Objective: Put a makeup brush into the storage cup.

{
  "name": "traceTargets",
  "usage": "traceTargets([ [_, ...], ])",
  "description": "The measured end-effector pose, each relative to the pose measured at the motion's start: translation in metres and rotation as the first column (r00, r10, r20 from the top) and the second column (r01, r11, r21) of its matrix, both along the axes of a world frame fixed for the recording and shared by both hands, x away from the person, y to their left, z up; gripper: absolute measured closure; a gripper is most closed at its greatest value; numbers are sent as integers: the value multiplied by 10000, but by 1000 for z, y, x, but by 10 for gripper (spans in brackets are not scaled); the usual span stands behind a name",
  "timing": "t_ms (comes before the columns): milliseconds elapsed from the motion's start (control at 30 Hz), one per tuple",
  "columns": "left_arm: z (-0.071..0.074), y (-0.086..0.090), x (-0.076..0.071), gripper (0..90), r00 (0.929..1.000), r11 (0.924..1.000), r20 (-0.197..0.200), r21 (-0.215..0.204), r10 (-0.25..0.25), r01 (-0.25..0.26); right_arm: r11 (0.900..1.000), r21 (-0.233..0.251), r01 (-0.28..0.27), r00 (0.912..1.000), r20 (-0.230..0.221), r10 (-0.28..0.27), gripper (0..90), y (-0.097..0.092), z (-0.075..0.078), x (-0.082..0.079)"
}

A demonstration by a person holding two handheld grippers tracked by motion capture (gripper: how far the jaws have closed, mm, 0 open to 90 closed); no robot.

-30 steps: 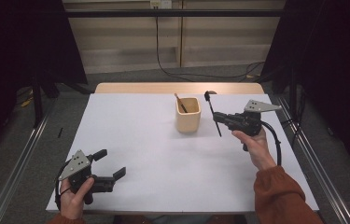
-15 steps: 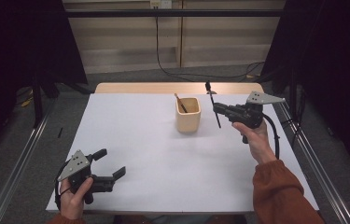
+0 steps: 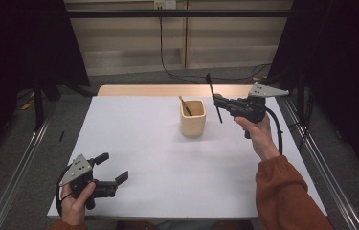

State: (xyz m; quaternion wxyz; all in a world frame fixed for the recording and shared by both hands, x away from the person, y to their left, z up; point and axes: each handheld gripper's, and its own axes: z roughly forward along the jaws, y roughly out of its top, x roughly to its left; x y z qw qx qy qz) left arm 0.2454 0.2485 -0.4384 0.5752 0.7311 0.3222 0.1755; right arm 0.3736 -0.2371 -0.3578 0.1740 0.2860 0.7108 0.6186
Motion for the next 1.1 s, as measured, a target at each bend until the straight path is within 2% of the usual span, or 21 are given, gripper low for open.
traceTargets([
  [333,1,0,-1,19,10000,10000,56,-36,-18,18,10000,-18,36,10000,35,-36,861,9,5,13],
  [500,1,0,-1,20,10000,10000,48,-49,-41,42,9992,-395,10,10000,-12,-11,861,18,8,22],
  [1100,1,0,-1,19,9999,9999,74,-77,-91,91,9973,-717,156,9997,-169,-169,861,38,12,50],
])
